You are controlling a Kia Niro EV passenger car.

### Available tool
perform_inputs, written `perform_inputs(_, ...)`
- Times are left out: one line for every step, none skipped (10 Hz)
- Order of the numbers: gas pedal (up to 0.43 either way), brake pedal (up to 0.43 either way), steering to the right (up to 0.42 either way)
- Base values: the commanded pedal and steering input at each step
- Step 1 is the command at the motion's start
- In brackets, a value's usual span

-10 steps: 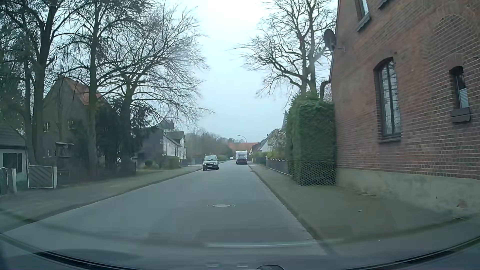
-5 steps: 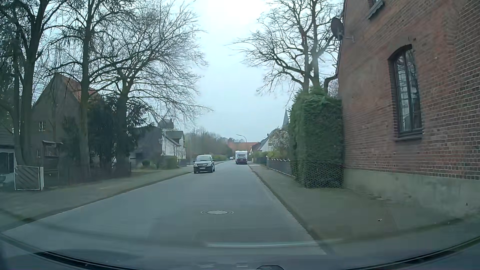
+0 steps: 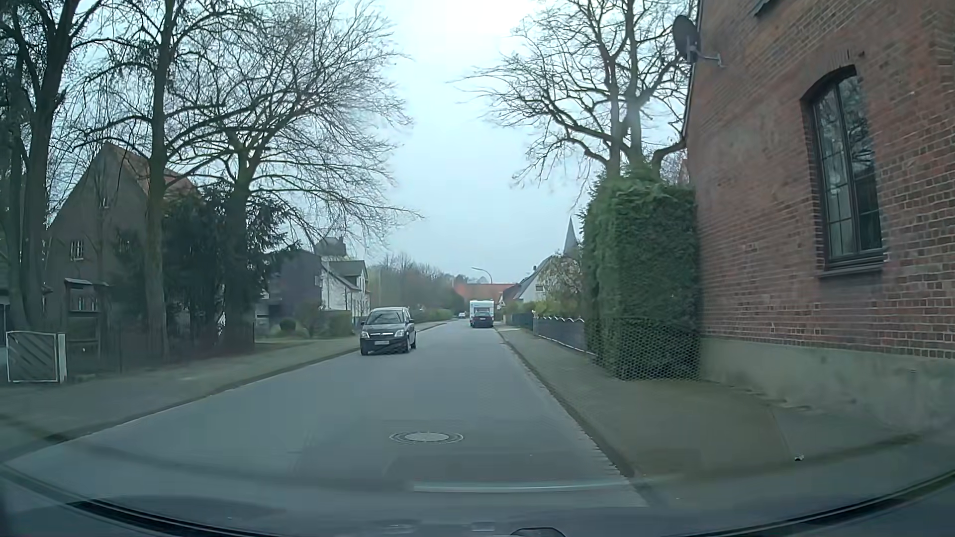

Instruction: Follow the waypoints while adhering to traffic rules and regulations

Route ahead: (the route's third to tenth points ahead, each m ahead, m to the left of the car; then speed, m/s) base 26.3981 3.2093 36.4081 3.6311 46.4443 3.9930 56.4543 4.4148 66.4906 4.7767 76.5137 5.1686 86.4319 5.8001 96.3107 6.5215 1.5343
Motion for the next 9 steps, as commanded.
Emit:
perform_inputs(0.000, 0.000, -0.019)
perform_inputs(0.000, 0.000, -0.019)
perform_inputs(0.000, 0.000, -0.018)
perform_inputs(0.008, 0.000, -0.018)
perform_inputs(0.157, 0.000, -0.018)
perform_inputs(0.189, 0.000, -0.021)
perform_inputs(0.209, 0.000, -0.023)
perform_inputs(0.209, 0.000, -0.025)
perform_inputs(0.209, 0.000, -0.025)
